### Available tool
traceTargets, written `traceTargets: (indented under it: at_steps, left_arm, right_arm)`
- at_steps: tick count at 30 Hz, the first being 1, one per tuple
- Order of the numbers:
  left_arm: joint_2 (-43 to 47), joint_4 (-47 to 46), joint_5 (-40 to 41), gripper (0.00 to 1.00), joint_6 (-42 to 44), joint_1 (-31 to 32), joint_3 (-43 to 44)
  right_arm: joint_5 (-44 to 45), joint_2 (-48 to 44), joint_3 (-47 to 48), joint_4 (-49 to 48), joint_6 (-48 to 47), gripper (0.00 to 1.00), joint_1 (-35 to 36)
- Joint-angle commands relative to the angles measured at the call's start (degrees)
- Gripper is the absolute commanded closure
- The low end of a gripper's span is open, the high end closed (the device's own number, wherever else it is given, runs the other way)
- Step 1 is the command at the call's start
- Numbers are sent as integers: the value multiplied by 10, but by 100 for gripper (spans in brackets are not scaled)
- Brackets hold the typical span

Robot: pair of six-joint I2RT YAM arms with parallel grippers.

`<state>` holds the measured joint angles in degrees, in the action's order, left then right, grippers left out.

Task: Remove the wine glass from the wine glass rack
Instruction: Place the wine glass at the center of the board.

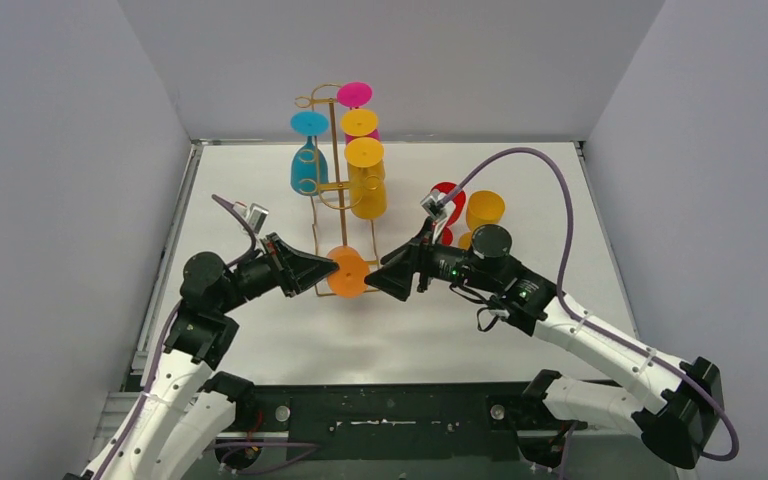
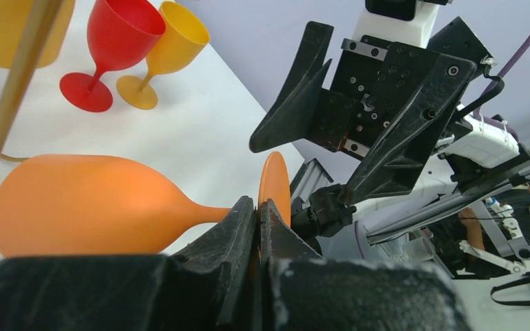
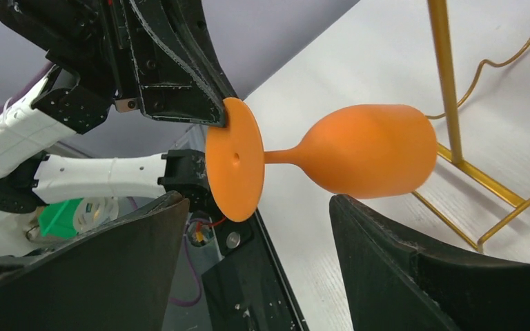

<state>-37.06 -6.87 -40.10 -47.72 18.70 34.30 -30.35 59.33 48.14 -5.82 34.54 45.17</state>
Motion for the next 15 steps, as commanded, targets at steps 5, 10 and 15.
traceTargets:
  at_steps: [5,10,15]
  left_arm:
    - [12,-76,49,100,1,34,-13]
    - [8,-97,30,100,-11,34,-18]
    - [8,-133,14,100,-29,36,-27]
  right_arm:
    - [-58,33,23,-89,17,41,11]
    - [-66,37,27,-80,18,62,10]
    - [-60,31,20,-88,22,70,10]
